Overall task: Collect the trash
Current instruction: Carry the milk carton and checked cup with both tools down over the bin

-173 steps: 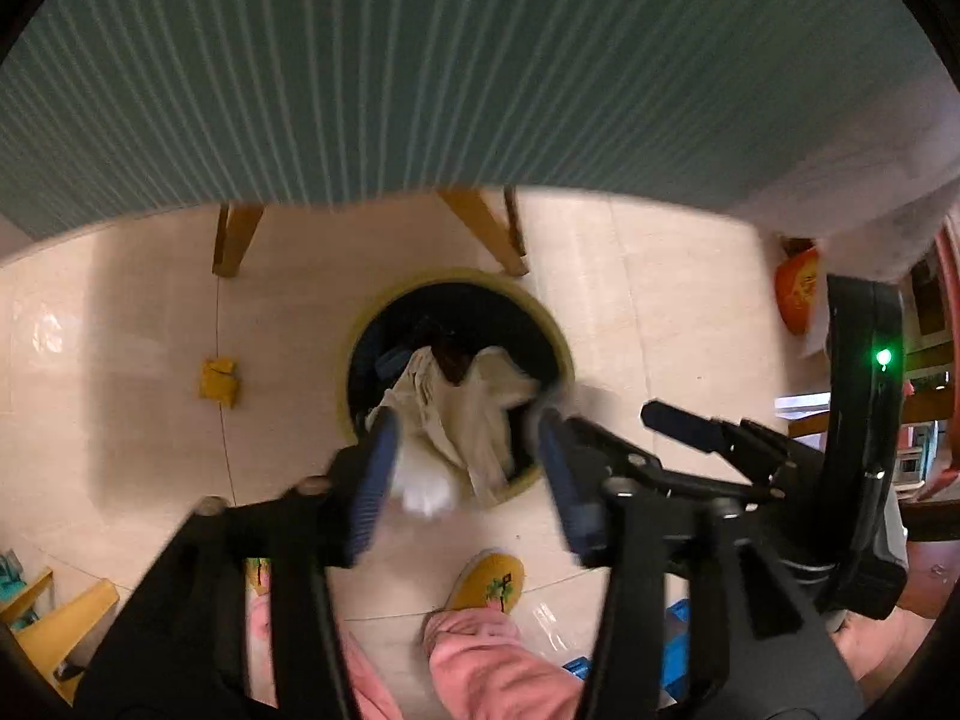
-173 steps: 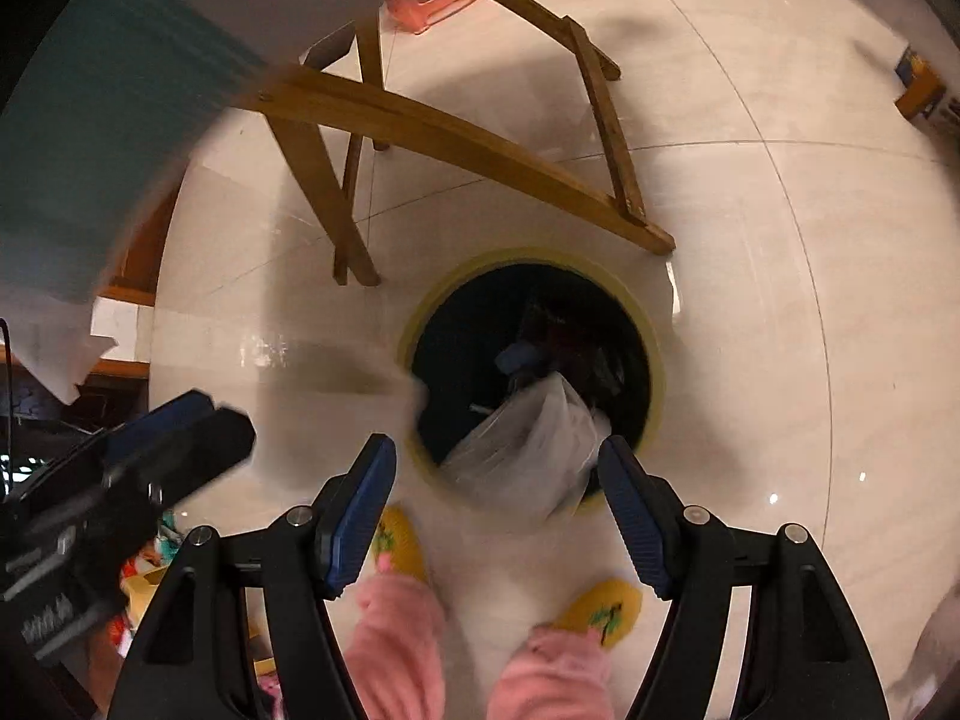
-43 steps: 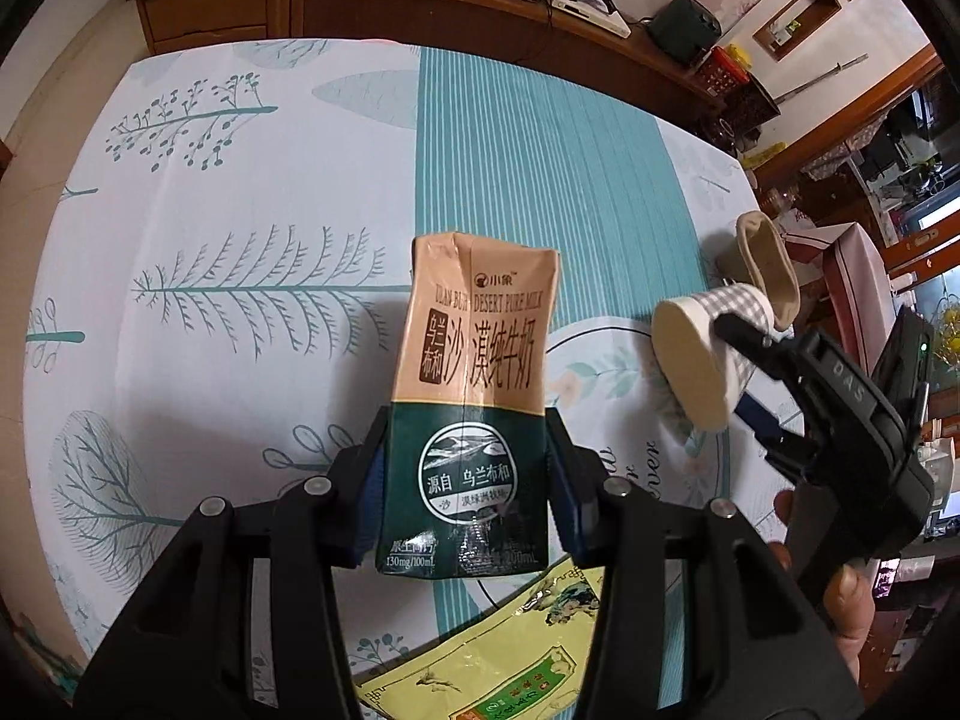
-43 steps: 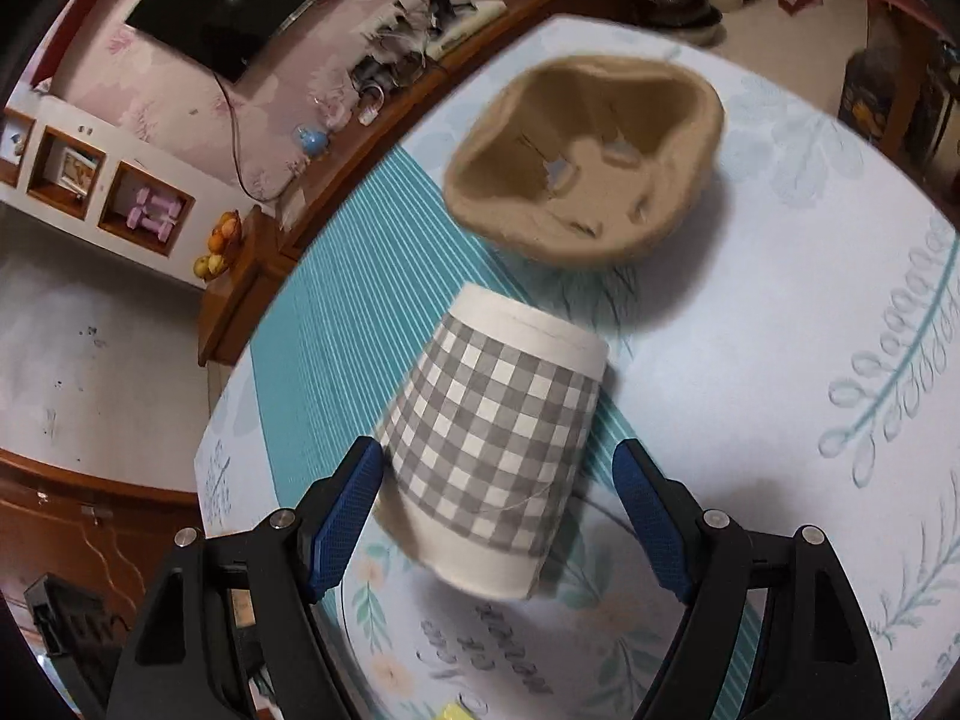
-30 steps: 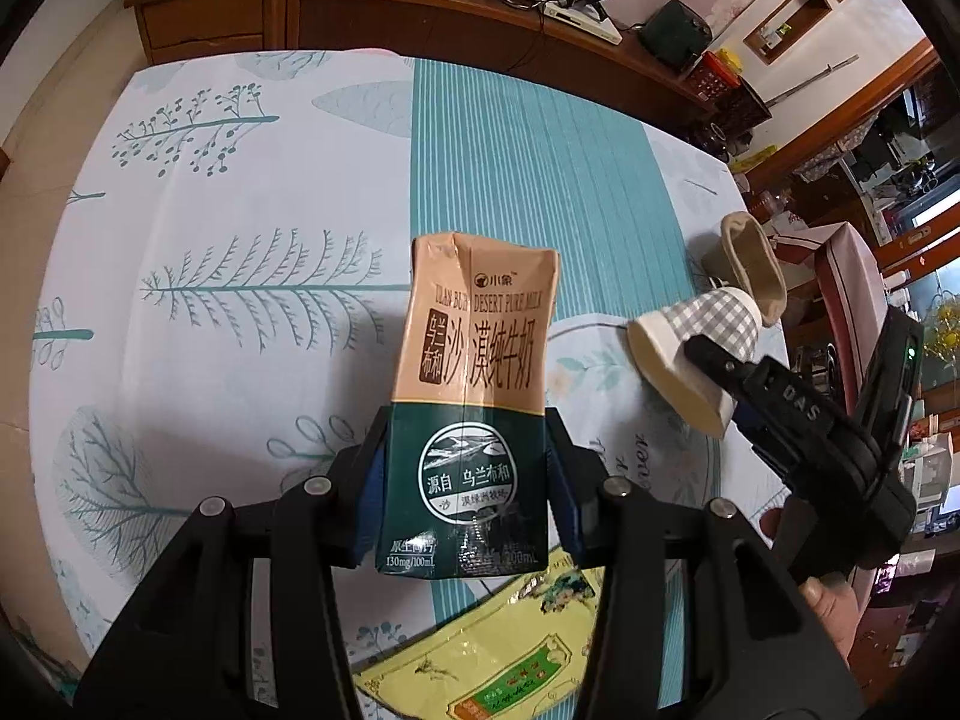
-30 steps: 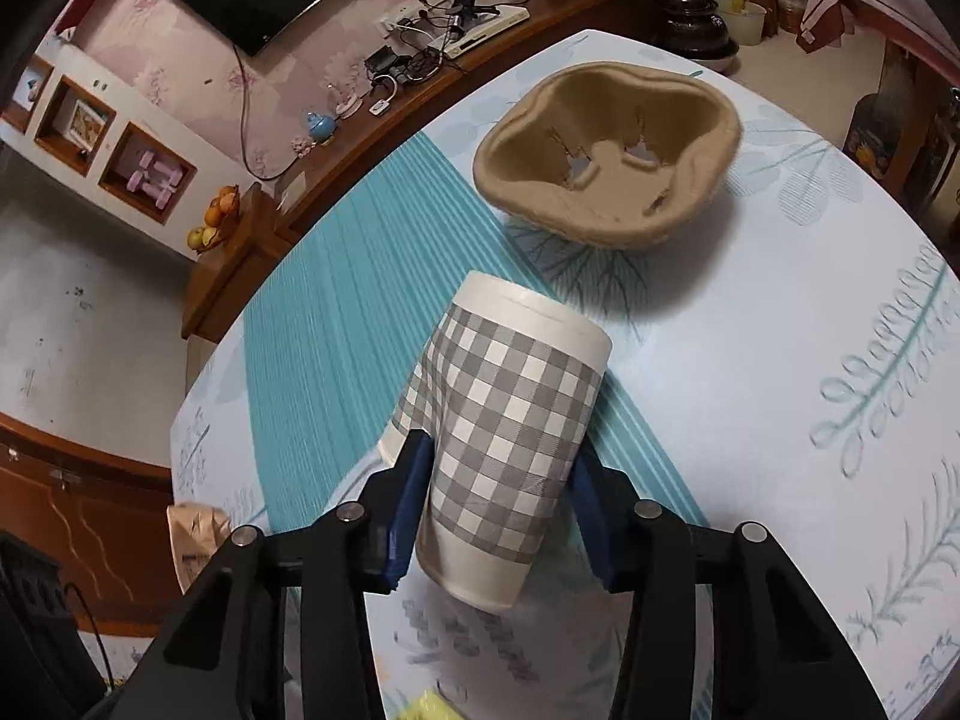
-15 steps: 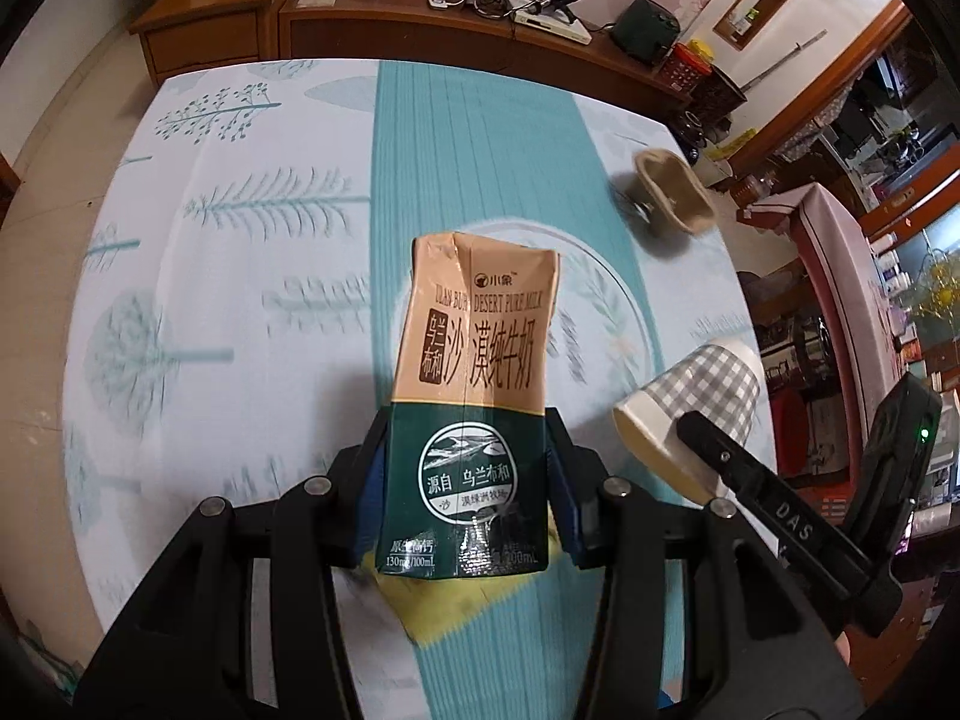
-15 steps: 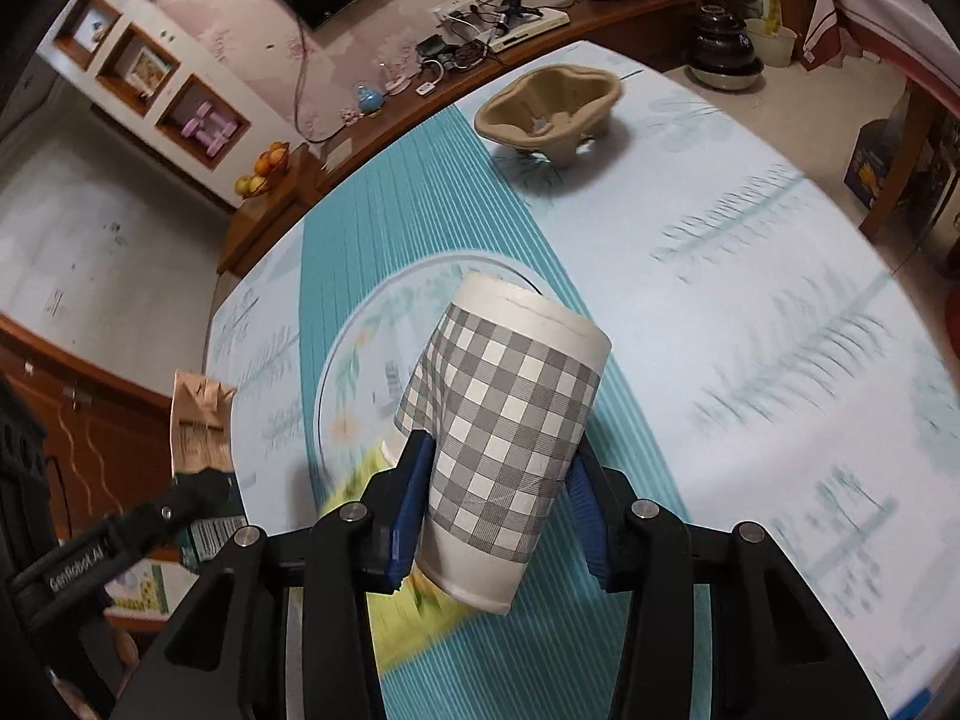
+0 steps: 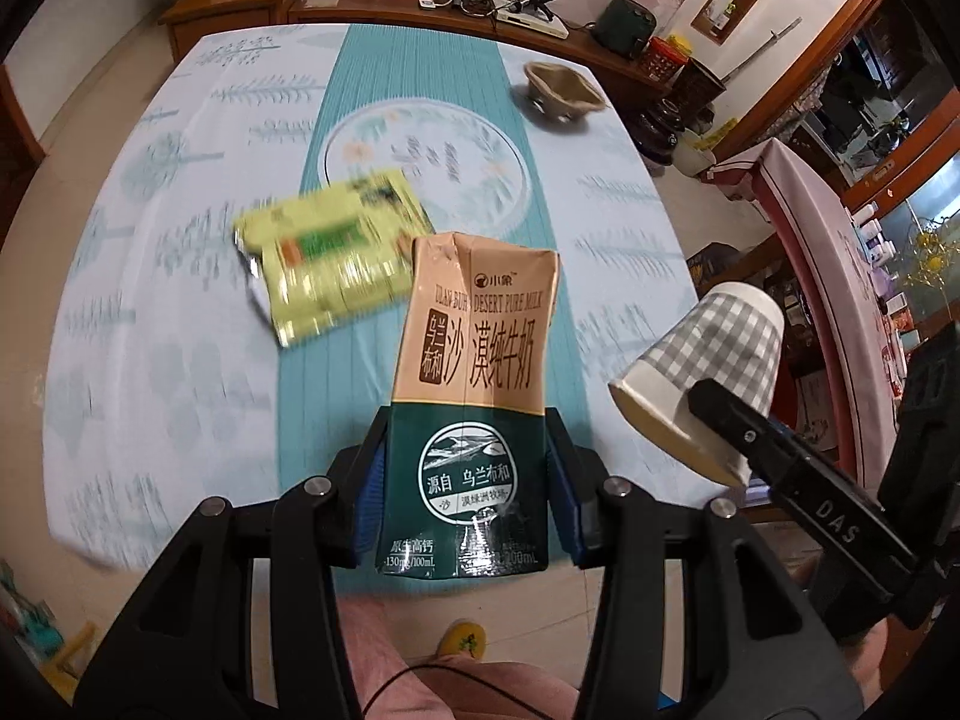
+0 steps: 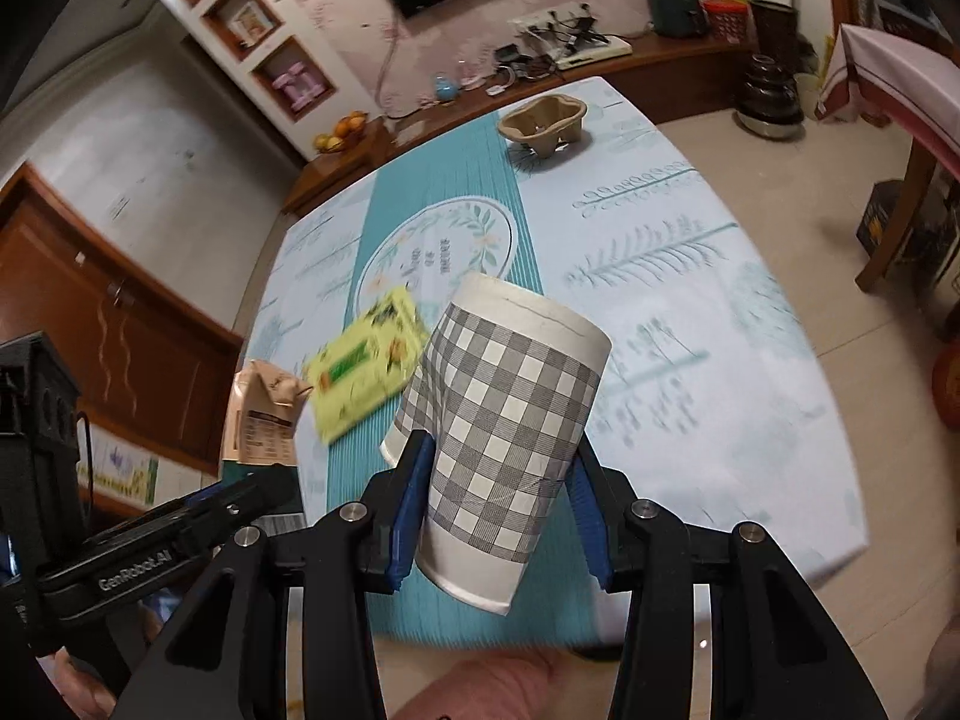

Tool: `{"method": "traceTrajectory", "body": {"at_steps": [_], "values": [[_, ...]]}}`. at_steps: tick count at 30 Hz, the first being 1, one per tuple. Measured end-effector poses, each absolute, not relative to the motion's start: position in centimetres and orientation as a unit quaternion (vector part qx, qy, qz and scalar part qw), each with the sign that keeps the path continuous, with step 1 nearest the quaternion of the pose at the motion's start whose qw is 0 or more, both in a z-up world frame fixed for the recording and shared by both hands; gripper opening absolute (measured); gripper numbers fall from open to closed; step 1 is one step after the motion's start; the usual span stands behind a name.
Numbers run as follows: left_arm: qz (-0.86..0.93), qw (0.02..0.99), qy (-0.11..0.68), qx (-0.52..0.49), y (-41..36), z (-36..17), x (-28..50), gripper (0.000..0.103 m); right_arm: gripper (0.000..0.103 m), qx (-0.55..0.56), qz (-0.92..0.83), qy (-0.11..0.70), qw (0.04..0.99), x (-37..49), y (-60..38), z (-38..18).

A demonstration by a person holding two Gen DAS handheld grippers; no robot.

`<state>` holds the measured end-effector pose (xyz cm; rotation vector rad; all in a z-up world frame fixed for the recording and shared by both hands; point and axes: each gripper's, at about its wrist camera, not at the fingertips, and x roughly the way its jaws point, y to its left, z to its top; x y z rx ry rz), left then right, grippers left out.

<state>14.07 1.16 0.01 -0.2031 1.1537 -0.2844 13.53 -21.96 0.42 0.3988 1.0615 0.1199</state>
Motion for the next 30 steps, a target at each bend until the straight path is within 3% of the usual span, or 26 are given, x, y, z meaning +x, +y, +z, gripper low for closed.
{"method": "traceTrajectory", "body": {"at_steps": [13,22,30], "values": [[-0.095,0.829,0.541,-0.1,-4.2,0.5,-1.9,0.043,0.043,0.14,0.12,0.535,0.825,-1.9,-27.2,1.5],[-0.099,0.827,0.548,-0.076,-5.7,-0.4,-6.3,0.043,0.043,0.162,0.12,0.564,0.801,-6.4,-28.1,-1.3],[-0.106,0.81,0.575,-0.052,-6.1,-5.3,-8.5,0.043,0.043,0.169,0.102,0.609,0.768,-8.5,-27.3,-6.9]]}}
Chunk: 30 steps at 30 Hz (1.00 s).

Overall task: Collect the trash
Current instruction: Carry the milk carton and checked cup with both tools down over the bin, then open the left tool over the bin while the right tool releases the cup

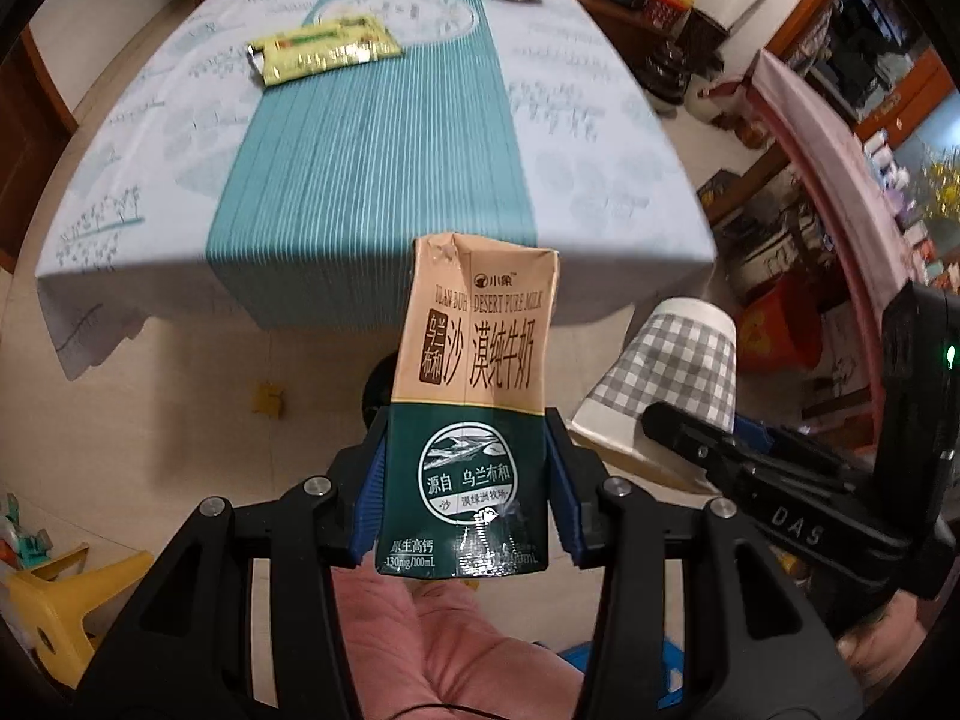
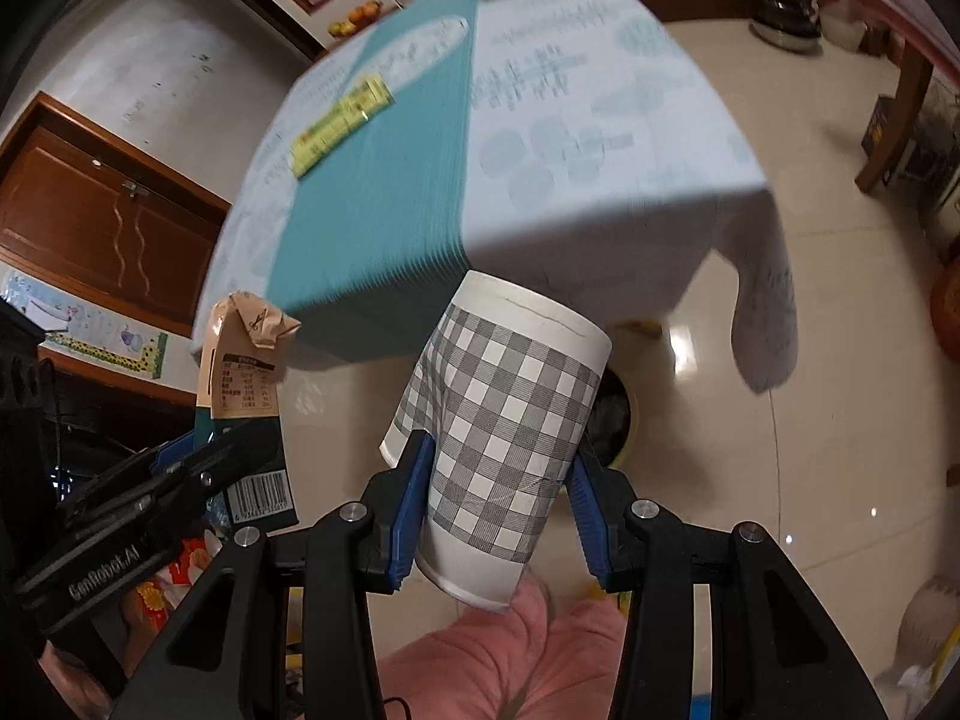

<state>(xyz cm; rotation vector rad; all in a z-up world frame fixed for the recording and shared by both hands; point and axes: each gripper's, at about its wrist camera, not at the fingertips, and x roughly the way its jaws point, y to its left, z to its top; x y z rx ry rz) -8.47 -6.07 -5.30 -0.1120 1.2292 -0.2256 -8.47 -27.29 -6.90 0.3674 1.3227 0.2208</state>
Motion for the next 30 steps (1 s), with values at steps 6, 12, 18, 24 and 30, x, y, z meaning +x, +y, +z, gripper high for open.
{"method": "traceTrajectory", "body": {"at_steps": [6,12,18,24,30], "values": [[-0.123,0.788,0.601,-0.048,-6.0,-12.1,-9.1,0.043,0.043,0.166,0.066,0.634,0.753,-9.5,-26.6,-13.2],[-0.133,0.77,0.624,-0.023,-6.5,-19.9,-9.0,0.043,0.043,0.18,0.029,0.667,0.722,-10.4,-26.7,-21.9],[-0.126,0.756,0.642,-0.027,-7.0,-28.0,-7.4,0.043,0.043,0.17,0.015,0.687,0.707,-10.2,-26.7,-31.0],[-0.117,0.753,0.648,-0.019,-7.6,-35.2,-5.3,0.043,0.043,0.167,0.002,0.703,0.692,-8.9,-26.6,-38.5],[-0.092,0.746,0.659,-0.022,-7.6,-40.3,-2.4,0.043,0.046,0.144,0.015,0.711,0.688,-7.0,-24.9,-44.1]]}}
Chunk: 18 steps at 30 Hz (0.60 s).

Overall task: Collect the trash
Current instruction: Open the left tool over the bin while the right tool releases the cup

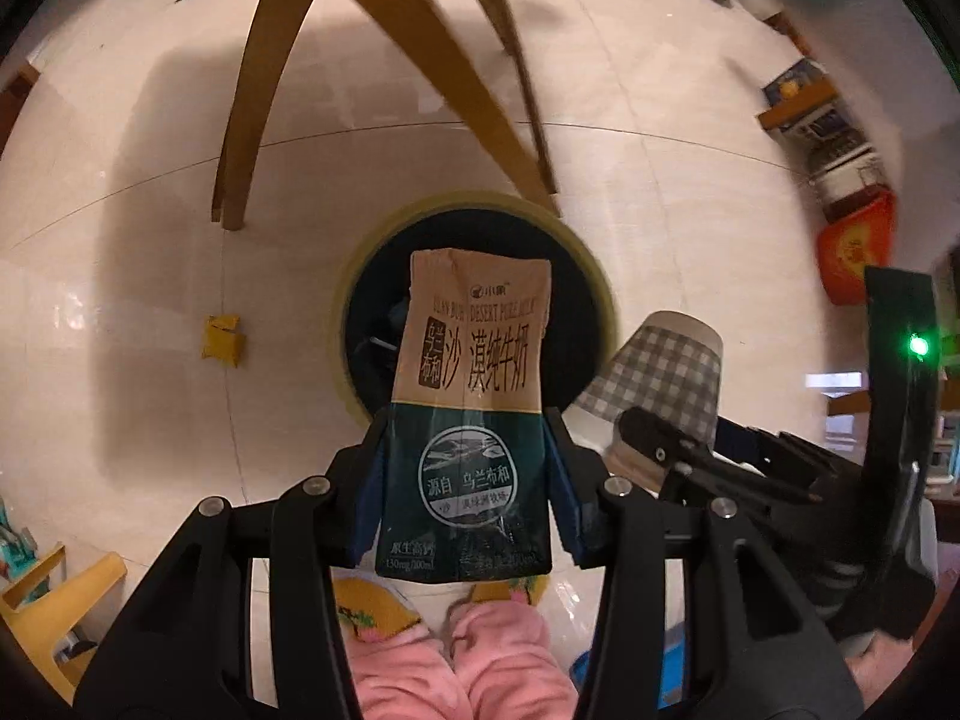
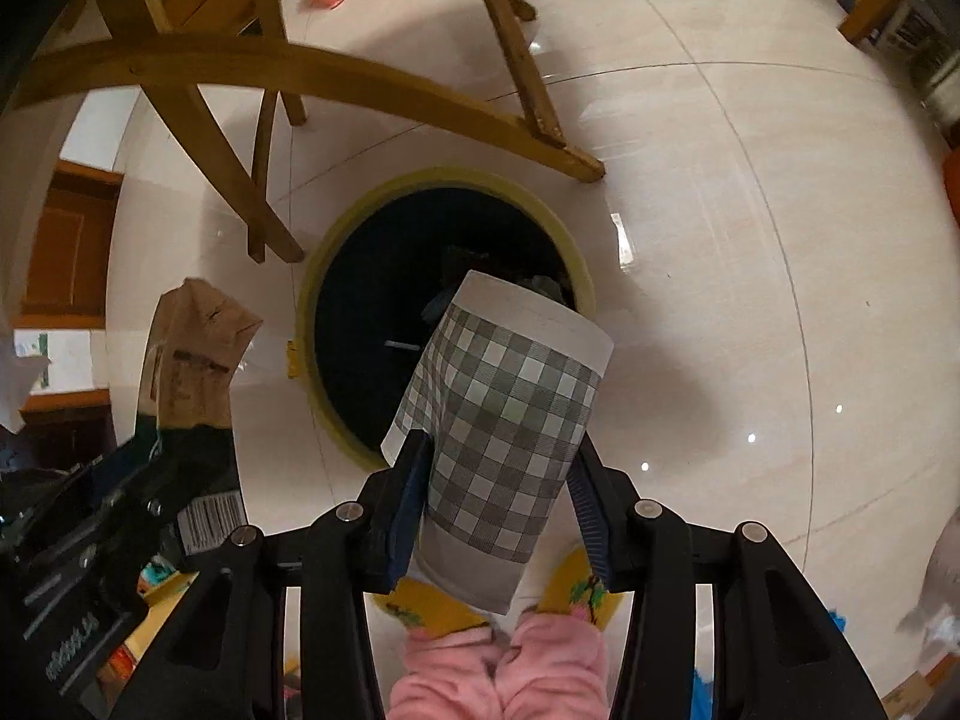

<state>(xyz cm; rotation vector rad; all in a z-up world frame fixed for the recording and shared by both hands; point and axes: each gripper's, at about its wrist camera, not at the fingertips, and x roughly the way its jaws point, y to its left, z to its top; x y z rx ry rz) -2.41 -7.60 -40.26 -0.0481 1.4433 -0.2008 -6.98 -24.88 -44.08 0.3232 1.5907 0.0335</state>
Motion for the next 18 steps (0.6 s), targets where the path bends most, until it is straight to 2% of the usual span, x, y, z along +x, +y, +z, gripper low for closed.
{"method": "traceTrajectory", "body": {"at_steps": [3,5,7,10,14,18], "values": [[-0.084,0.743,0.663,-0.025,-7.6,-41.5,-1.2,0.044,0.049,0.134,0.023,0.714,0.687,-6.0,-24.0,-45.3],[-0.081,0.738,0.669,-0.022,-7.0,-42.4,-0.6,0.048,0.051,0.131,0.029,0.713,0.688,-5.2,-23.7,-46.1],[-0.077,0.735,0.673,-0.017,-6.9,-43.0,-0.2,0.066,0.052,0.13,0.035,0.712,0.689,-4.3,-23.5,-46.7],[-0.069,0.741,0.667,-0.015,-6.0,-43.4,0.6,0.078,0.053,0.132,0.037,0.711,0.69,-3.1,-23.3,-47.3],[-0.057,0.748,0.66,-0.021,-5.0,-42.9,0.6,0.082,0.064,0.13,0.04,0.705,0.696,-2.1,-23.0,-47.2],[-0.052,0.749,0.66,-0.027,-4.3,-42.4,0.2,0.082,0.064,0.128,0.04,0.706,0.696,-1.6,-22.4,-46.6]]}}
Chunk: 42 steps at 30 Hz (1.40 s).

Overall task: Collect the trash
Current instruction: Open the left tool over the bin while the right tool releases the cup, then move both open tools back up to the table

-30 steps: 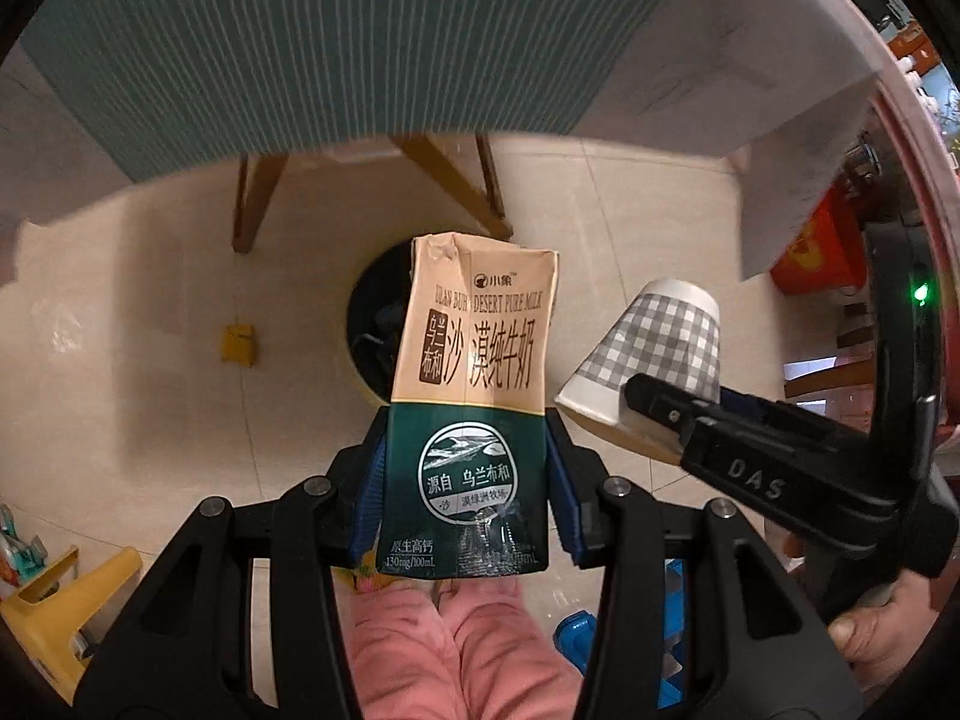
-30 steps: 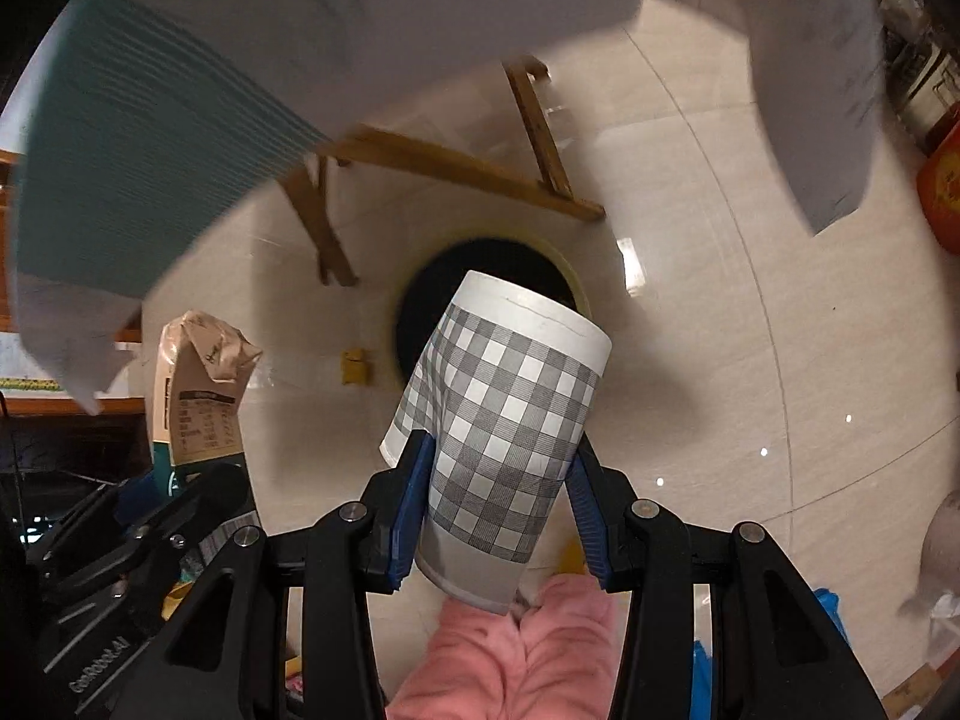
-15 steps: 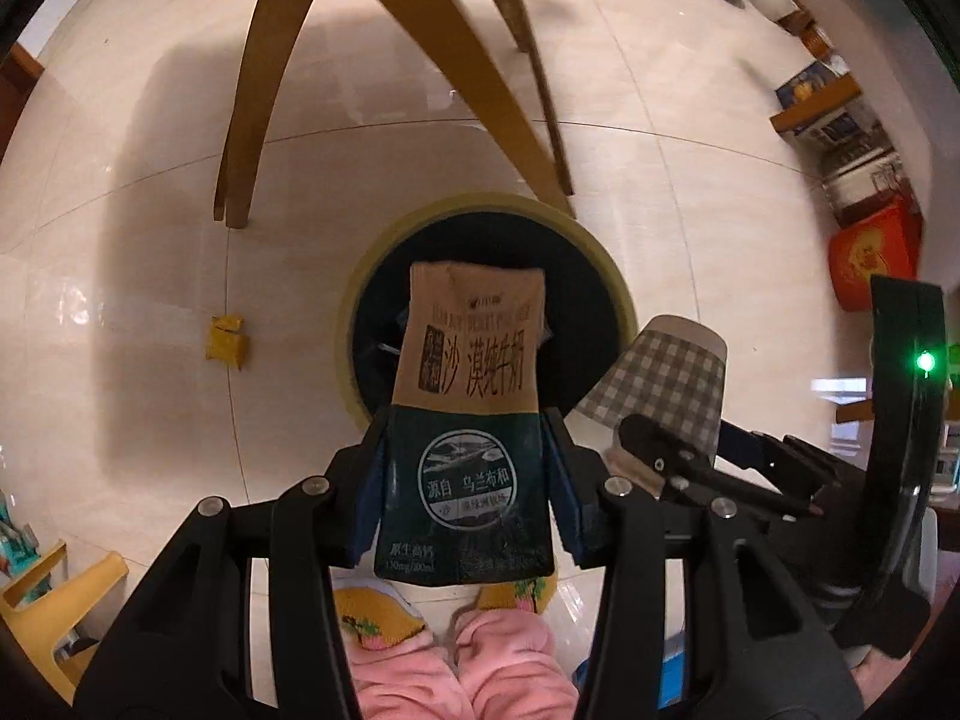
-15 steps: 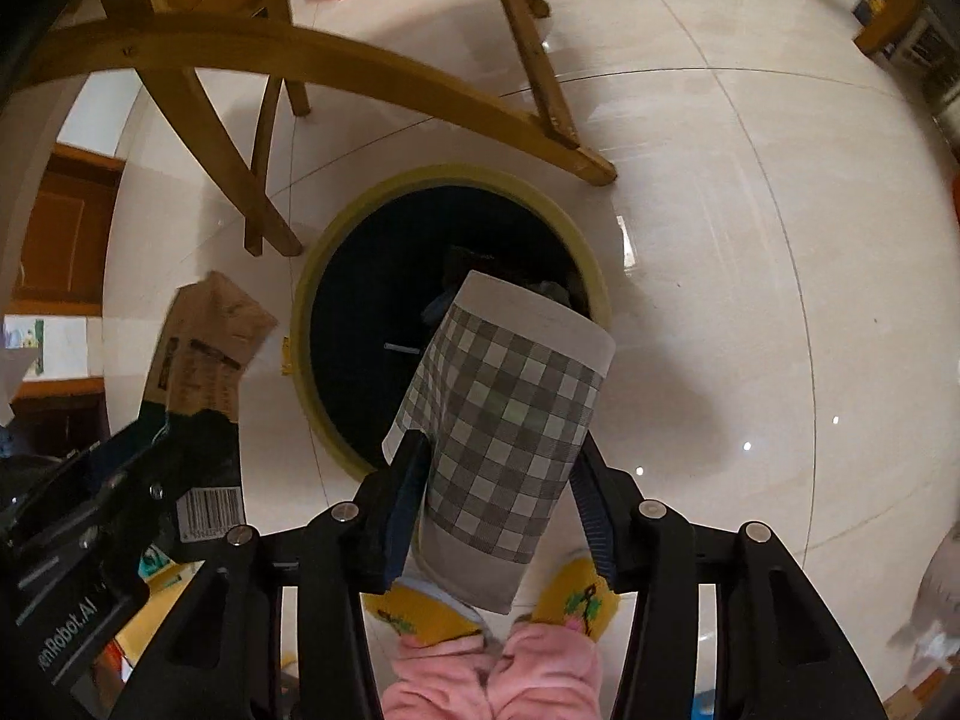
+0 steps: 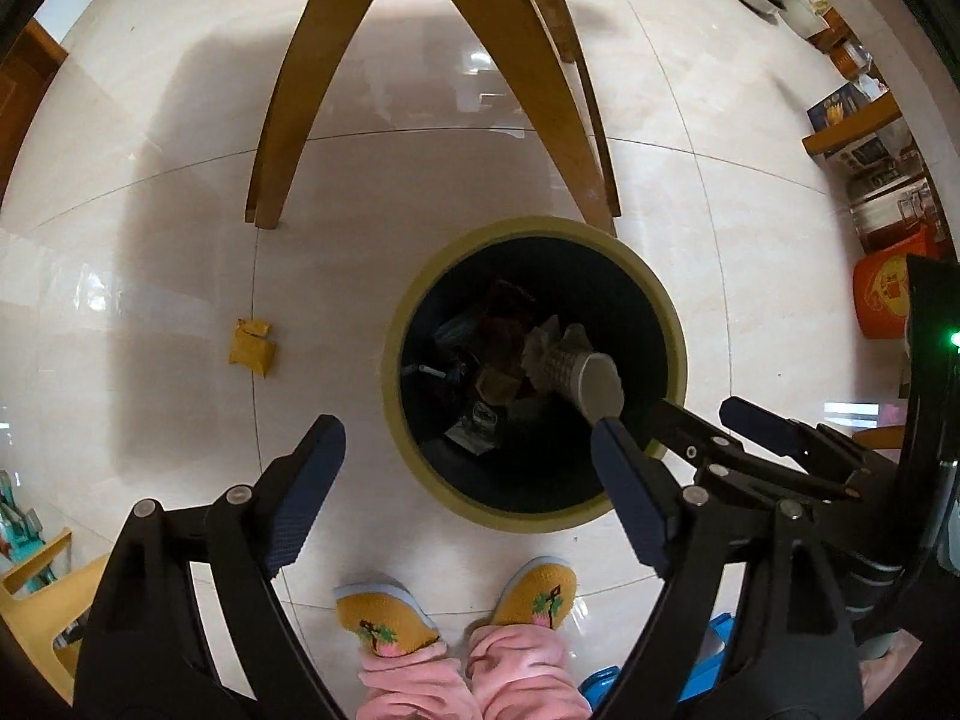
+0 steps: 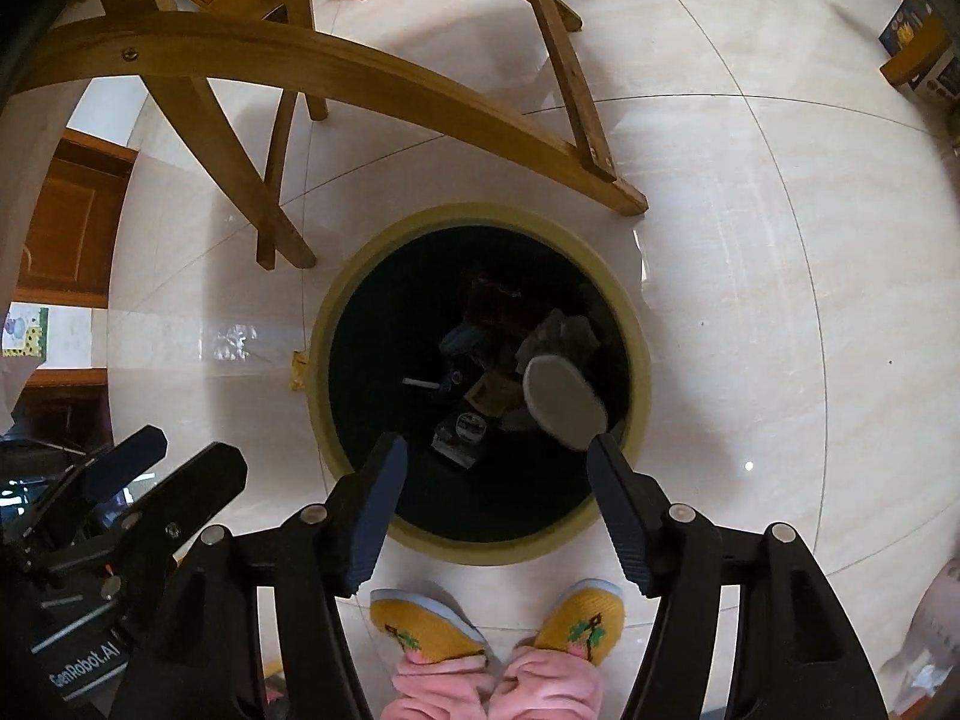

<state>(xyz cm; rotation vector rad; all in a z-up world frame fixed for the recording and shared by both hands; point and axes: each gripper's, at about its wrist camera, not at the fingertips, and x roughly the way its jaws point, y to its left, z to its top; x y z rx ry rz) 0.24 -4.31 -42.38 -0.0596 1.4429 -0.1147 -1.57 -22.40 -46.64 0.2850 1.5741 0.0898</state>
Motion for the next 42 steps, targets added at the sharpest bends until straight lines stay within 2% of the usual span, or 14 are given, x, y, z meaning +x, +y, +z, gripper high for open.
{"method": "traceTrajectory", "body": {"at_steps": [9,15,29,42], "values": [[-0.055,0.771,0.634,-0.021,-3.9,-37.4,-1.5,0.082,0.064,0.155,0.034,0.68,0.716,-3.1,-22.4,-41.5],[-0.056,0.781,0.621,-0.02,-3.7,-31.2,-3.2,0.082,0.064,0.18,0.034,0.665,0.724,-4.5,-22.6,-36.1],[-0.06,0.826,0.561,-0.015,-3.3,-11.4,-6.9,0.082,0.064,0.22,0.069,0.602,0.765,-8.8,-24.1,-16.3],[-0.075,0.867,0.492,-0.002,-4.5,5.7,-8.9,0.082,0.064,0.182,0.112,0.53,0.821,-7.9,-25.6,1.0]]}}
